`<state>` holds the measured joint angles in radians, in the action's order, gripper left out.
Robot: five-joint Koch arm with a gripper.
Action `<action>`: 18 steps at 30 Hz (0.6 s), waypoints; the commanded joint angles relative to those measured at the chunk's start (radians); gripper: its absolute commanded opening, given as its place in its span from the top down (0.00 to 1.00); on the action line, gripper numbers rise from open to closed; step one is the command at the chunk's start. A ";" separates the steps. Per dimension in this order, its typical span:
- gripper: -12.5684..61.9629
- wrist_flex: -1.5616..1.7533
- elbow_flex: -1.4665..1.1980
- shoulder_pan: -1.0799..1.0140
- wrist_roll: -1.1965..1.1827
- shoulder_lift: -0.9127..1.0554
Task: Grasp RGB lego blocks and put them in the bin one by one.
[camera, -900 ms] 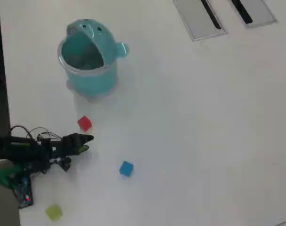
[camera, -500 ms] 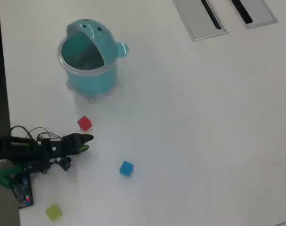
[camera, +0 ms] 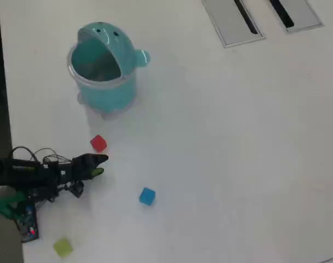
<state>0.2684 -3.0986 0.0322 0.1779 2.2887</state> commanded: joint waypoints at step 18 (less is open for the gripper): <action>0.38 0.218 -0.072 0.005 0.222 0.061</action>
<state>0.3789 -3.0986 0.0337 0.3329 2.2887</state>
